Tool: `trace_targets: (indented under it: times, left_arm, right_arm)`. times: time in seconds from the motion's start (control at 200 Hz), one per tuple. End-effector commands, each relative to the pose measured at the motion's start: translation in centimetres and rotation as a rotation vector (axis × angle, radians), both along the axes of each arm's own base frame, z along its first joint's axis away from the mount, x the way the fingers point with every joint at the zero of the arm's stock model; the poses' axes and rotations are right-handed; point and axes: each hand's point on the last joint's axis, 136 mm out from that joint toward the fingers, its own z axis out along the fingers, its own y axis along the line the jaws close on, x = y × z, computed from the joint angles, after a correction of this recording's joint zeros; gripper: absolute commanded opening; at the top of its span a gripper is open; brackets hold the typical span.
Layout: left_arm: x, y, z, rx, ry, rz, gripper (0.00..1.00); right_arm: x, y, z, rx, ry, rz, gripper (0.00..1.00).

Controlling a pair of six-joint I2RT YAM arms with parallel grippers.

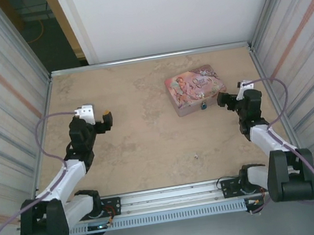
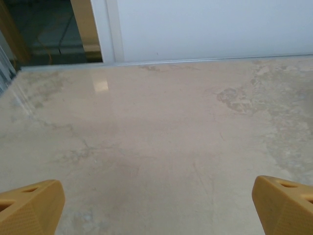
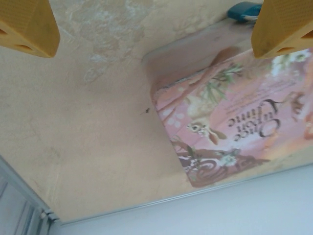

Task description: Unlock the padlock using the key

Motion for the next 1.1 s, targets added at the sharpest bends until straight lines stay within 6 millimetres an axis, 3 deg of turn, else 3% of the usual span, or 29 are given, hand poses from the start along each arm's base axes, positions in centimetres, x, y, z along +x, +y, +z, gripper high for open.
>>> trace_targets:
  times: [0.0, 0.21, 0.431, 0.681, 0.907, 1.097]
  left_arm:
    - [-1.3, -0.7, -0.4, -0.186, 0.129, 0.028, 0.99]
    - [-2.5, -4.6, -0.9, -0.41, 0.232, -0.057, 0.99]
    - [-2.6, -9.9, -1.0, -0.45, 0.309, -0.171, 0.99]
    - [-0.8, -16.1, -0.4, -0.499, 0.385, -0.308, 0.99]
    - [0.6, -22.0, -1.0, -0.516, 0.446, -0.42, 0.99]
    - [1.9, -25.9, -1.6, -0.54, 0.495, -0.483, 0.99]
  right_arm:
    - [-1.2, 0.9, 0.5, 0.137, 0.072, 0.026, 0.99]
    - [-1.7, 0.4, 1.1, 0.354, 0.148, 0.039, 0.99]
    - [-0.9, 0.6, 0.5, 0.545, 0.194, 0.124, 0.99]
    - [1.7, 0.4, 0.1, 0.59, 0.164, 0.184, 0.99]
    - [4.5, 0.0, -1.1, 0.615, 0.172, 0.21, 0.99]
    - [6.4, -0.2, -2.2, 0.636, 0.201, 0.235, 0.99]
